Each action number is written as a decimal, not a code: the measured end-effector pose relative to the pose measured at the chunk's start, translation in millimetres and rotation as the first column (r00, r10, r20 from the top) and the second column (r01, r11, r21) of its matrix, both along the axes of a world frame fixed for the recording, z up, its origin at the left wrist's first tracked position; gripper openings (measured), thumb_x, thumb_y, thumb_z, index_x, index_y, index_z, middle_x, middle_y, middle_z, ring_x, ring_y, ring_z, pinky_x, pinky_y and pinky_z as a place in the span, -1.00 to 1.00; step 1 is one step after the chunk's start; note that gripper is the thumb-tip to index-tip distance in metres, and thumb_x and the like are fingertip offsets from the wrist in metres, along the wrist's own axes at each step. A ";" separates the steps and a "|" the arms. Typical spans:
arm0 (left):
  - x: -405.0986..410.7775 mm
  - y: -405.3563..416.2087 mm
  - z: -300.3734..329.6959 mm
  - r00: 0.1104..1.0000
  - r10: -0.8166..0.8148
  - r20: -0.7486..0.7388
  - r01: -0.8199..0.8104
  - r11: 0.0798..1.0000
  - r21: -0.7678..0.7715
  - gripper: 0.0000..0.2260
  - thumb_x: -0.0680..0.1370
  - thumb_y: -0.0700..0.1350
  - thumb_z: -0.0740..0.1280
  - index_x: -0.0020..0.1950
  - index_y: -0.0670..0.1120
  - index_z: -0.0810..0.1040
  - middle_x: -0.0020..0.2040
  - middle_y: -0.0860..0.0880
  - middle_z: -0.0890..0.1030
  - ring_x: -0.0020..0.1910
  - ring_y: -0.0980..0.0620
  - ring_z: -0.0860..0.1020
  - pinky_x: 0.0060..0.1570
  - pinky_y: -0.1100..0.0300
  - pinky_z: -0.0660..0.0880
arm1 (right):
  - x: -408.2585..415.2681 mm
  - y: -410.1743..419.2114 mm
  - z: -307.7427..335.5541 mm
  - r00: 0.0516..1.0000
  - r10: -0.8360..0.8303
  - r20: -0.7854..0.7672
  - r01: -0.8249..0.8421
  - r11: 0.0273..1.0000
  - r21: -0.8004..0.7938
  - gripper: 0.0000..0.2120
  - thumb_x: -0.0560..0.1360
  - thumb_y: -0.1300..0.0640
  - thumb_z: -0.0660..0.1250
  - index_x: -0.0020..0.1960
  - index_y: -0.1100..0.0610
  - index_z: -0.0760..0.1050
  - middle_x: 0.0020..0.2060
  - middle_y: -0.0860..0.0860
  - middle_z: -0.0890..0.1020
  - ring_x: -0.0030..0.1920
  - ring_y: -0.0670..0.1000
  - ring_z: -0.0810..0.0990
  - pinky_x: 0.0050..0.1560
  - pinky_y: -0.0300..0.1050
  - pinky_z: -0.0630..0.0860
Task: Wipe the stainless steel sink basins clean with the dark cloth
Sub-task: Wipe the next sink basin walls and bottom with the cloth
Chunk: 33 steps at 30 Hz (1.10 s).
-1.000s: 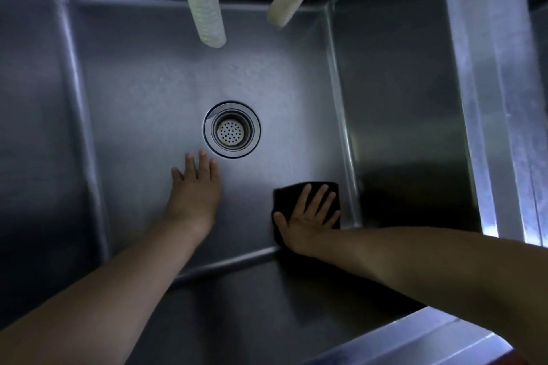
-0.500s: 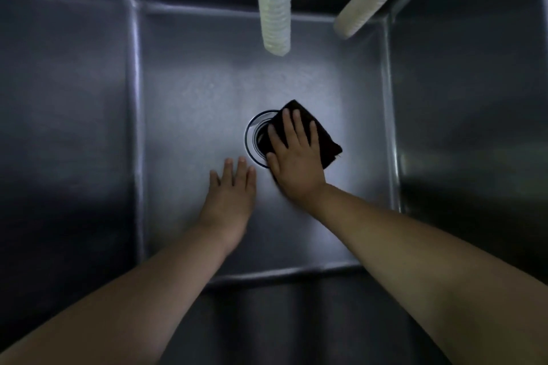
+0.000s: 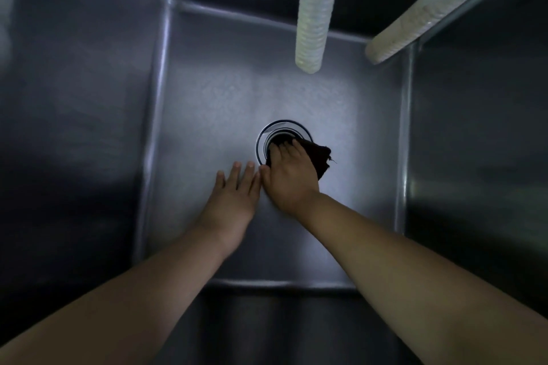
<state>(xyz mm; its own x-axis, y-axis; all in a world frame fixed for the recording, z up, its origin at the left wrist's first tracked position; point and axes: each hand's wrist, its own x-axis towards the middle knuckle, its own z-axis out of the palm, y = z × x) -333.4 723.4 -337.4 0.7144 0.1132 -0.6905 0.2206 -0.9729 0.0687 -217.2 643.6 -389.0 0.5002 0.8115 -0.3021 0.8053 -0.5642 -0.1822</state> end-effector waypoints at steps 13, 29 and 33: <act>-3.7 2.5 -2.6 0.998 0.029 0.049 -0.029 0.999 -0.018 -0.02 0.39 0.03 0.44 0.53 -0.17 -0.18 0.55 -0.18 -0.19 0.52 -0.22 -0.12 0.46 -0.12 -0.06 | 36.4 -6.0 7.7 0.957 0.115 -0.267 -0.077 0.986 0.149 -0.86 0.37 0.41 0.22 -0.09 0.28 0.39 -0.25 0.22 0.55 -0.23 0.20 0.49 -0.27 -0.05 0.27; 57.3 41.8 -16.9 0.969 -0.203 0.139 0.197 0.979 0.056 0.04 0.28 0.41 0.32 0.55 -0.08 -0.04 0.57 -0.01 -0.11 0.50 -0.02 -0.30 0.33 -0.09 -0.47 | 66.0 -10.5 18.4 0.772 0.635 -0.026 -0.630 0.759 -0.164 -0.30 0.56 -0.27 0.02 0.36 0.33 0.27 0.36 0.20 0.40 0.46 0.09 0.22 0.50 -0.06 -0.22; 58.0 38.7 -12.5 0.978 -0.167 0.127 0.162 0.985 0.053 0.01 0.27 0.39 0.34 0.54 -0.06 0.01 0.57 0.01 -0.08 0.50 0.01 -0.30 0.35 -0.08 -0.45 | 51.4 -5.8 20.1 0.793 0.608 0.045 -0.562 0.758 -0.331 -0.19 0.53 -0.35 -0.11 0.46 0.31 0.10 0.44 0.15 0.29 0.50 0.08 0.07 0.48 0.00 -0.30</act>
<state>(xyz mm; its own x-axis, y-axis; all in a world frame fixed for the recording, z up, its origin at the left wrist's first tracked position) -275.4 762.1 -349.9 0.8094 0.0135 -0.5872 0.0489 -0.9978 0.0446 -165.8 637.8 -368.9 0.0112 0.8476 -0.5306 0.9985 0.0187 0.0510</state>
